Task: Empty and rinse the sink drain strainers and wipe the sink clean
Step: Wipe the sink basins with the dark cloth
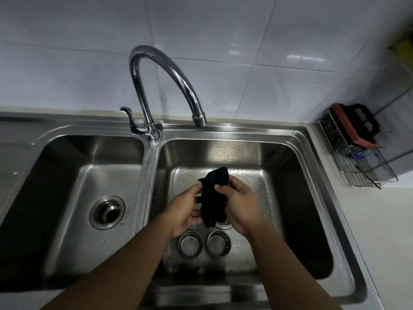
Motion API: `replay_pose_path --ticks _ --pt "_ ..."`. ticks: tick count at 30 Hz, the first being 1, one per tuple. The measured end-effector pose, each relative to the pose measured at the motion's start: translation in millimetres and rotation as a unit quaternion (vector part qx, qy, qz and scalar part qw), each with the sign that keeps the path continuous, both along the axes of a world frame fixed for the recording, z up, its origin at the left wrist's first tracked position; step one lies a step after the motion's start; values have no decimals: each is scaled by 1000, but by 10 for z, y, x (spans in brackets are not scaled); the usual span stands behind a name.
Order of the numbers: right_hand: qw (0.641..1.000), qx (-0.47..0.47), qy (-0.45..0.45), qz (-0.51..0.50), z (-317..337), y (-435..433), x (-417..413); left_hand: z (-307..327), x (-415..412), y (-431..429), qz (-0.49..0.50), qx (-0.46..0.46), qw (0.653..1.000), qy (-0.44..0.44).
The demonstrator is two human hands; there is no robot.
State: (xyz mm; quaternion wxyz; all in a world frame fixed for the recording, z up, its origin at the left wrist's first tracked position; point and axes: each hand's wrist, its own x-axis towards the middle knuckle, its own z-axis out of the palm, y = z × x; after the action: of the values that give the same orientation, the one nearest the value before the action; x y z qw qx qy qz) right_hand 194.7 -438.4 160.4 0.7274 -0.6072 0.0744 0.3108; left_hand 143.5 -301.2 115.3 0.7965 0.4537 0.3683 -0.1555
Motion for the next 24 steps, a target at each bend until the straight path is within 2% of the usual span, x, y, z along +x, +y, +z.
replay_pose_path --ticks 4,7,12,15,17,18,20,21,24 --pt "987 -121 -103 27 -94 253 -48 83 21 84 20 16 999 -23" --pt "971 -192 -123 76 -137 387 -64 40 2 87 39 29 999 -23" --pt "959 -177 -127 183 -284 367 -113 -24 -62 135 71 0 997 -20" --pt "979 -151 -83 113 -433 305 -87 -86 -66 121 5 104 995 2" --pt "989 -133 -28 56 -561 301 -41 -120 -74 130 -66 196 978 -14" --pt "992 -120 -3 37 -624 312 -13 -119 -89 151 -109 260 959 -31" --pt "994 -110 21 15 -737 349 40 -47 -147 222 -174 417 889 -76" --pt "993 -119 19 7 -798 382 64 15 -195 284 -181 494 843 -110" --pt "984 -178 -9 9 -978 522 123 182 -325 555 -168 687 675 -212"
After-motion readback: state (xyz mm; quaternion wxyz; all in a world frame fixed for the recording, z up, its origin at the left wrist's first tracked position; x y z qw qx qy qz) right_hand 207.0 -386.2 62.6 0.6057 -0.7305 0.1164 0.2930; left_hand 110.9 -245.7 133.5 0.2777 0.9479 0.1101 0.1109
